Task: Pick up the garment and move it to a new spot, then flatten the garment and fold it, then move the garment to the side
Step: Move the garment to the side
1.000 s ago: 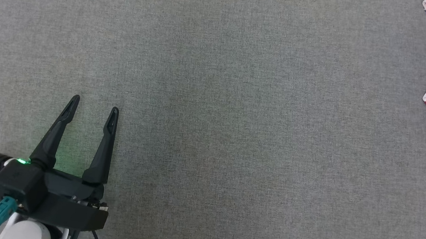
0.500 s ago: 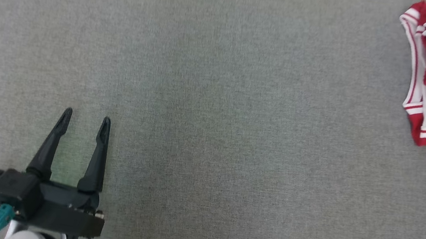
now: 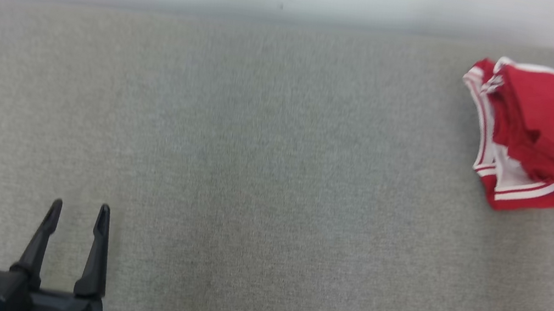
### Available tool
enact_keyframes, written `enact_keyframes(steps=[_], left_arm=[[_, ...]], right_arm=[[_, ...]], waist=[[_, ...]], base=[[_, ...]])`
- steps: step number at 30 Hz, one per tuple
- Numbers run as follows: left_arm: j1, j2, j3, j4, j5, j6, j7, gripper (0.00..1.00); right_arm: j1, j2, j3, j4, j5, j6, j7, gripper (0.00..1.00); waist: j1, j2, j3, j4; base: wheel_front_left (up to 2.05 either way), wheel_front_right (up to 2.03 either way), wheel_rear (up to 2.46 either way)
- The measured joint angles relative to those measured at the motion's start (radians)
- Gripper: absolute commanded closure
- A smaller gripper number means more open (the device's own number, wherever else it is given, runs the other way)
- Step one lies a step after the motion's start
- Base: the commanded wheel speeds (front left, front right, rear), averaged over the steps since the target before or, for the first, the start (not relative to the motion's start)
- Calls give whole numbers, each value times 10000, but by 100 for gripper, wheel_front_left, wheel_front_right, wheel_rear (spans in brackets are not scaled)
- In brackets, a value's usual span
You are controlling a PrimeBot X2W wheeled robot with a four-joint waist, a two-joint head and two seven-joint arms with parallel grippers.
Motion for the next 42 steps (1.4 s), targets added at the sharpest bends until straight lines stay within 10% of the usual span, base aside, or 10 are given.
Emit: enact_keyframes(steps=[11, 28, 42], left_arm=[[504, -198, -73, 190, 109, -2, 0, 0], [1060, -286, 151, 403, 201, 8, 0, 0], [1290, -305, 205, 660, 121, 180, 0, 0]], right_arm=[[4750, 2468, -3837, -3281, -2727, 0, 0, 0], [9907, 4581, -5026, -6589, -3465, 0, 0, 0], [11246, 5108, -5143, -6794, -3812, 0, 0, 0]], waist=[[-2, -1, -1256, 96], [1, 1, -2121, 464], [2, 1, -2354, 523]], base=[[0, 0, 0], [0, 0, 0], [0, 0, 0]])
